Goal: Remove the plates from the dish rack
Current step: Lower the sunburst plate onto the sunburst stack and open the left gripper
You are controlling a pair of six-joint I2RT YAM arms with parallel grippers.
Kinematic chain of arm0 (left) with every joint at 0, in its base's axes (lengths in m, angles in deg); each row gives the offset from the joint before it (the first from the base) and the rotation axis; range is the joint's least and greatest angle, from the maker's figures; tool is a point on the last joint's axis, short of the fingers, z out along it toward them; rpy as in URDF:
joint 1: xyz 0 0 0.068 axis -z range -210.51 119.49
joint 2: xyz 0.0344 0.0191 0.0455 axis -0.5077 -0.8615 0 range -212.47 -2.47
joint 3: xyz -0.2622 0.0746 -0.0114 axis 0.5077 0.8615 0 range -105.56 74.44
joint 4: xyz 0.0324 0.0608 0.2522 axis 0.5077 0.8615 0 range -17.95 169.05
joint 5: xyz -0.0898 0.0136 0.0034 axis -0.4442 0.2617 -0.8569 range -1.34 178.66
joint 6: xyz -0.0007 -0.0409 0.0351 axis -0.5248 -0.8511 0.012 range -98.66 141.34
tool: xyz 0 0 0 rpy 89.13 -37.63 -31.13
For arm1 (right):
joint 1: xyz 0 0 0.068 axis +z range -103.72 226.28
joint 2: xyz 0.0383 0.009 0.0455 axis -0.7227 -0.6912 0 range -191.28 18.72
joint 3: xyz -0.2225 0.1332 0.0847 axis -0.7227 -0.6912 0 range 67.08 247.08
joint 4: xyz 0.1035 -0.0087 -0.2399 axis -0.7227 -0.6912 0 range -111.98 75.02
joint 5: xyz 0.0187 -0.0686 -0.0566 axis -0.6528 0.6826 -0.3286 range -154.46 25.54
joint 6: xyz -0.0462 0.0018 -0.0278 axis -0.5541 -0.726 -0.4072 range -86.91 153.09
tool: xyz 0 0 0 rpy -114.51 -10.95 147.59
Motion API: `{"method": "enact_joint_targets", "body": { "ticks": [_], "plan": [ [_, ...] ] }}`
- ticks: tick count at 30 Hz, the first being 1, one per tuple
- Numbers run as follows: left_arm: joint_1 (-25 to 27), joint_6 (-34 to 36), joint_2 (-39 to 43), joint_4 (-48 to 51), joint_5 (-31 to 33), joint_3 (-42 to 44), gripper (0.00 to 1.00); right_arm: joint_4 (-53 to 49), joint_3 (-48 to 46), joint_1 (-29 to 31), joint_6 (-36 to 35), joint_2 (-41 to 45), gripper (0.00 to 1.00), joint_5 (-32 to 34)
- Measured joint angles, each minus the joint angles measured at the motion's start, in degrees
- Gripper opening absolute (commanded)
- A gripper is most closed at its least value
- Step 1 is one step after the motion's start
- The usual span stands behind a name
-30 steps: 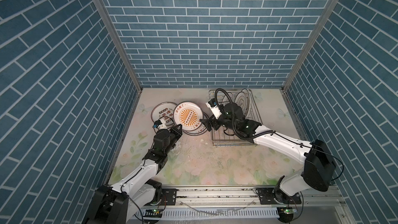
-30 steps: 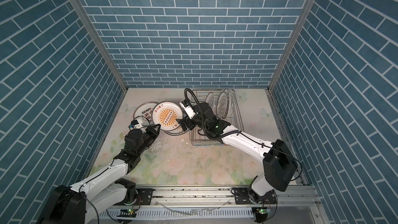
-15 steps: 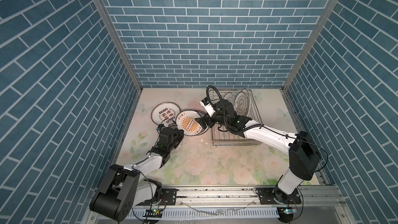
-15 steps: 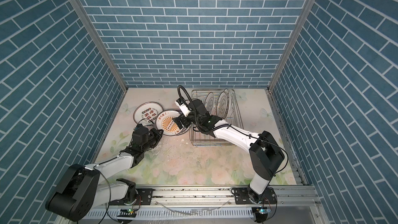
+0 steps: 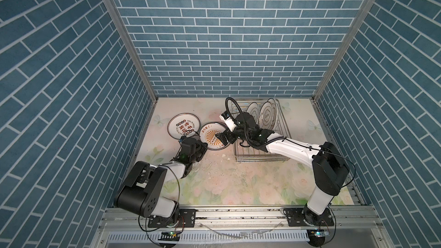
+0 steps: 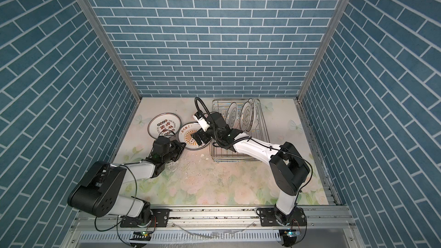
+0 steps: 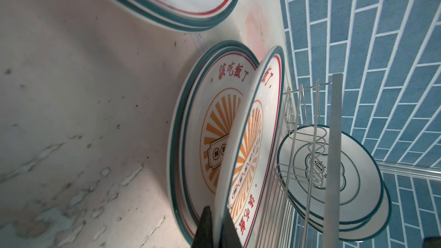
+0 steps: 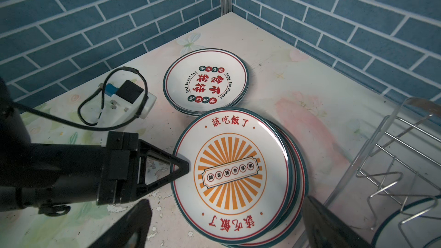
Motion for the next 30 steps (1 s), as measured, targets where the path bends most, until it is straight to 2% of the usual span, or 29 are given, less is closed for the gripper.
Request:
{"method": "enact_joint_targets", "body": {
  "ticks": [15, 21, 30],
  "plan": [
    [0.37, -1.81, 0.07, 5.27, 0.13, -2.64, 0.00, 1.29, 0.00, 0.00, 0.35, -1.27, 0.99, 0.11],
    [0.37, -1.75, 0.15, 7.45, 0.57, -4.07, 0.06, 1.79, -0.02, 0.00, 0.35, -1.40, 0.99, 0.20],
    [0.37, -1.53, -0.39, 8.04, 0.98, -4.76, 0.08, 10.16, -5.55, -0.07, 1.84, -1.36, 0.99, -0.63]
  ]
}}
